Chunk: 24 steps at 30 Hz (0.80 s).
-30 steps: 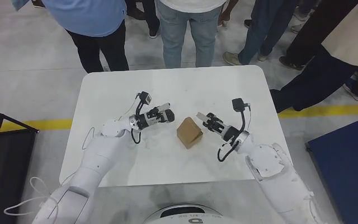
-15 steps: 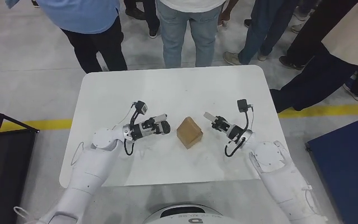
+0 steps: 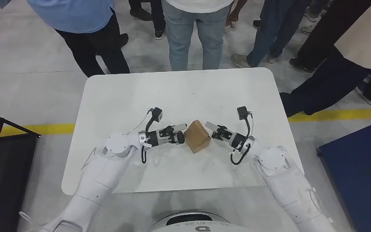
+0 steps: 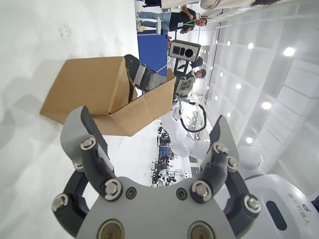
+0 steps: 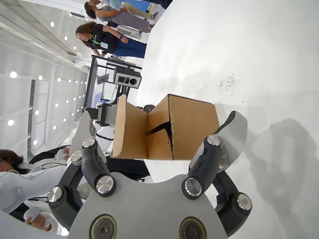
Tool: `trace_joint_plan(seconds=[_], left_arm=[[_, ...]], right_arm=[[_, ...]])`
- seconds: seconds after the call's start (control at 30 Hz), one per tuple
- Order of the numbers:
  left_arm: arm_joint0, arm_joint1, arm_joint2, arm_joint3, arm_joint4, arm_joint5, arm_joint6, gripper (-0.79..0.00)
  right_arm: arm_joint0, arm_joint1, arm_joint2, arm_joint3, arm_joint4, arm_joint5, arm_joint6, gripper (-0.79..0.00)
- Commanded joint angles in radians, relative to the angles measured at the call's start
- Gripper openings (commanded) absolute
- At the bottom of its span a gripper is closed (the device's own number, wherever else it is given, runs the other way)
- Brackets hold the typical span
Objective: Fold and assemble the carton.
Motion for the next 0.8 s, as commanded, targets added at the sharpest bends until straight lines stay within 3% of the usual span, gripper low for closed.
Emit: trace_joint_plan(seconds=[0.0,0.3,0.53,0.77], left_arm=[[-0.019,-0.005,0.014,0.02,-0.002,-0.008,0.017,0.0],[-0.086,-0.02,0.045,0.087,0.028,-0.043,0.111,0.0],[-0.118,-0.029,0.056,0.09,0.004,-0.059,0.125,0.0],[-0.03,-0.004,-0.014,0.071,0.017,-0.037,0.133,0.0]], right_arm=[[-0.011,0.003,0.006,0.003,0.035,-0.014,0.036,0.0],[-0.054,0.018,0.031,-0.013,0.12,-0.077,0.201,0.0],[-0.07,0.026,0.034,-0.048,0.097,-0.09,0.221,0.0],[-0.065,0.031,0.077,-0.036,0.066,-0.108,0.123,0.0]])
